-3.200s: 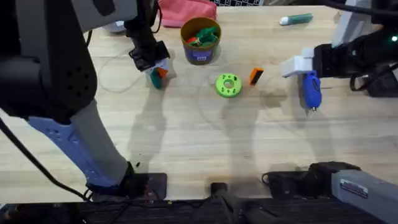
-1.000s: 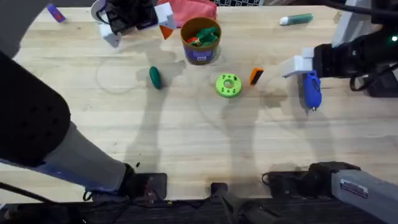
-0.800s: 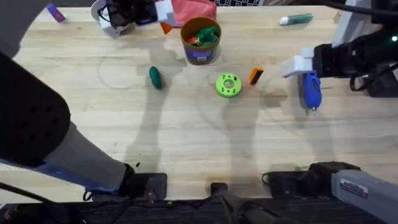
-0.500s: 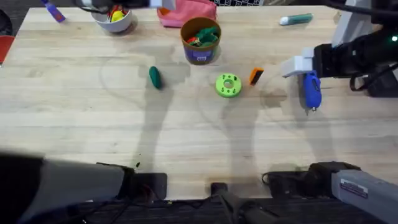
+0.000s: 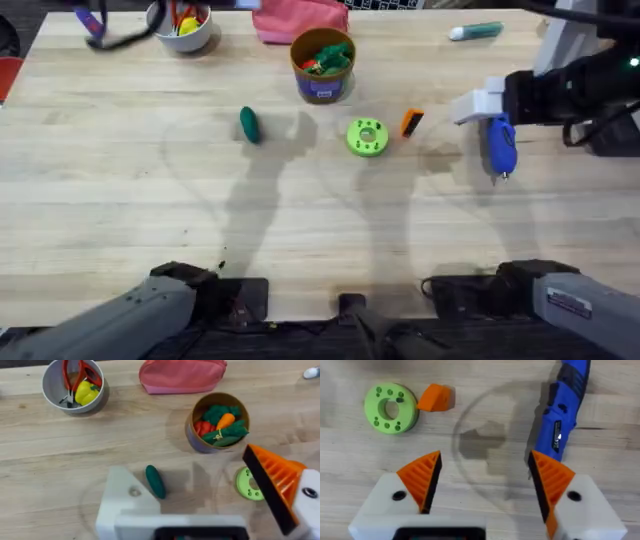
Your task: Pick up the gripper from the table and insert it into the empty holder that is missing its gripper. Then pick up a screw, insert it into the mounting hole, and use the screwdriver to tighten it. Finally, clean up the table by picking up the vegetable and placing it into the bucket.
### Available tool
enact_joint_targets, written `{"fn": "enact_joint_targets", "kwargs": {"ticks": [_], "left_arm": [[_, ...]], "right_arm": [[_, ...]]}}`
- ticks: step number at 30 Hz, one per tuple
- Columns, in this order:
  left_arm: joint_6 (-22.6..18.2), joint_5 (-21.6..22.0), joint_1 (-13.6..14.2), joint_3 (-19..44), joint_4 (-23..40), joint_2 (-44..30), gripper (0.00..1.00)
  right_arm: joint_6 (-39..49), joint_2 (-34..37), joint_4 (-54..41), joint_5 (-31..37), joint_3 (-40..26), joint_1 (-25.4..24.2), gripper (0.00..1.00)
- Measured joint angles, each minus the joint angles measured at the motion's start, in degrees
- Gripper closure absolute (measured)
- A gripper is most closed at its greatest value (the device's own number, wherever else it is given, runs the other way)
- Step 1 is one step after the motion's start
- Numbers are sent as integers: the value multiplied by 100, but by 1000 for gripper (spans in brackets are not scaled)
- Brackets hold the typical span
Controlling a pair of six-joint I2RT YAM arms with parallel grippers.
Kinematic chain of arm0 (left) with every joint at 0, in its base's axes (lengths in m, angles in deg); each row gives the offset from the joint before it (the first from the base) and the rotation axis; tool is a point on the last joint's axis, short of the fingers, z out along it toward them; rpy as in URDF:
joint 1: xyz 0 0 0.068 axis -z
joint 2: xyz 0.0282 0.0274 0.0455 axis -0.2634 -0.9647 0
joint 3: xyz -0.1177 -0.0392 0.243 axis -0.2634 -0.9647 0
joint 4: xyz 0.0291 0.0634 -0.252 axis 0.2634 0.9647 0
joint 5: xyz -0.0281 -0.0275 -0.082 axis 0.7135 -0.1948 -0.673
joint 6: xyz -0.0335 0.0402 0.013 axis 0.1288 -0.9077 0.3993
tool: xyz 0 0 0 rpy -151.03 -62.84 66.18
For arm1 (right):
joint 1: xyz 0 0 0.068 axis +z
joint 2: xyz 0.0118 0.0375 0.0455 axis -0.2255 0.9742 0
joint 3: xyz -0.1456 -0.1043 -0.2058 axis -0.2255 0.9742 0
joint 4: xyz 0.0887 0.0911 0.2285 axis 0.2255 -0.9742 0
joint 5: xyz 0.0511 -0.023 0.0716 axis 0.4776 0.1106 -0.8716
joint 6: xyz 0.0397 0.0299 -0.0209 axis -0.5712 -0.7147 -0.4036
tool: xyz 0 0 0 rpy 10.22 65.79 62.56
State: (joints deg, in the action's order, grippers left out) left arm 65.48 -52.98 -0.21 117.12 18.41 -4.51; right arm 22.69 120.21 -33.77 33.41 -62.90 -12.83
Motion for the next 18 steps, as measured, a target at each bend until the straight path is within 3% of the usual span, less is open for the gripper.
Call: {"fn": "enact_joint_targets", "kwargs": {"ticks": [12, 18], "left_arm": [[-13, -43, -84, -3250, -2331, 2872, 15], [33, -774, -630, -4781, -3421, 4028, 14]], "right_arm": [[0, 0, -2, 0, 0, 0, 8], [0, 0, 0, 0, 0, 0, 8]]}}
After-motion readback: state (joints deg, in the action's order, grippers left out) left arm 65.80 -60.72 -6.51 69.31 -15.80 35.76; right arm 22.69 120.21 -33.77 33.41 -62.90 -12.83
